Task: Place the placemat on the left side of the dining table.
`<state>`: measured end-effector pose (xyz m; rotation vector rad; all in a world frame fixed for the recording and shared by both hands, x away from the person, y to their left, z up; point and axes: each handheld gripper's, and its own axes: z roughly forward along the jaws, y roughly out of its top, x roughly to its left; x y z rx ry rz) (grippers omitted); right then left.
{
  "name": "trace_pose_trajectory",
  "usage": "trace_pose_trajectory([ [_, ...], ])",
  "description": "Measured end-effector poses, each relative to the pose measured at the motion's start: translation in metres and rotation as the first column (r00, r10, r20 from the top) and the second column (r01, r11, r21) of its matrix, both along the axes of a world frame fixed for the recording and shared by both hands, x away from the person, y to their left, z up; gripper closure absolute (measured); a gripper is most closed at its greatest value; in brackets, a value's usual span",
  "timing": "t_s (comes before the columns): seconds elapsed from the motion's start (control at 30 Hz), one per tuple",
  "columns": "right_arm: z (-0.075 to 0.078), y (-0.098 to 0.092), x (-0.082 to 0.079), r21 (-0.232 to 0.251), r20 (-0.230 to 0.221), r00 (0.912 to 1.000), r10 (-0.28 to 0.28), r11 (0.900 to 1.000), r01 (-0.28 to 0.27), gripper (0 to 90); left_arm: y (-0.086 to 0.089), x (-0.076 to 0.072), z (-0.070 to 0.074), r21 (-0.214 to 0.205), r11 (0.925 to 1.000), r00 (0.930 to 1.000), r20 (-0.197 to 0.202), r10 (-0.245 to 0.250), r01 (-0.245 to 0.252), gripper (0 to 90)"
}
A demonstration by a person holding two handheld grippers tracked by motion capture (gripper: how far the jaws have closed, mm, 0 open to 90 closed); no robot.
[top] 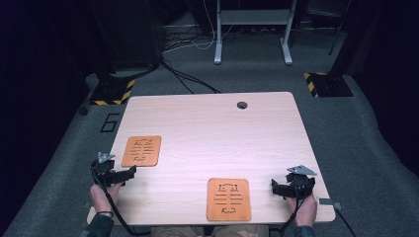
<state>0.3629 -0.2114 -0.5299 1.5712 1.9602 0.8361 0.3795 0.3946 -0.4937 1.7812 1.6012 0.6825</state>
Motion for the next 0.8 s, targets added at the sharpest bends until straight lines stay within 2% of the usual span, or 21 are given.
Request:
trace_pose_trajectory([
  [0.2, 0.000, 0.000, 0.000, 0.000, 0.000, 1.0000, -0.001, 1.0000, 0.001, 0.6, 0.005, -0.022, -0.014, 0.041, 0.9991, 0.9995, 0.028, 0.015, -0.016, 0.0],
  [0.3, 0.000, 0.000, 0.000, 0.001, -0.002, 1.0000, -0.003, 1.0000, 0.003, 0.6, 0.006, -0.026, -0.020, 0.049, 0.9987, 0.9998, 0.013, 0.017, -0.017, 0.0],
  [0.33, 0.000, 0.000, 0.000, 0.002, -0.003, 1.0000, -0.003, 1.0000, 0.003, 0.6, 0.008, -0.027, -0.023, 0.058, 0.9982, 0.9998, 0.009, 0.016, -0.017, 0.0],
  [0.5, 0.000, 0.000, 0.000, 0.000, 0.000, 1.0000, -0.001, 1.0000, 0.001, 0.6, 0.012, -0.027, -0.034, 0.046, 0.9985, 0.9994, -0.016, 0.030, -0.029, 0.0],
  [0.57, 0.000, 0.000, 0.000, 0.000, 0.000, 1.0000, -0.001, 1.0000, 0.001, 0.6, 0.012, -0.025, -0.039, 0.038, 0.9988, 0.9984, -0.046, 0.032, -0.030, 0.0],
  [0.8, 0.000, 0.001, 0.000, 0.001, -0.003, 1.0000, -0.003, 1.0000, 0.003, 0.2, 0.009, -0.022, -0.038, 0.038, 0.9978, 0.9973, -0.046, 0.056, -0.055, 0.0],
])
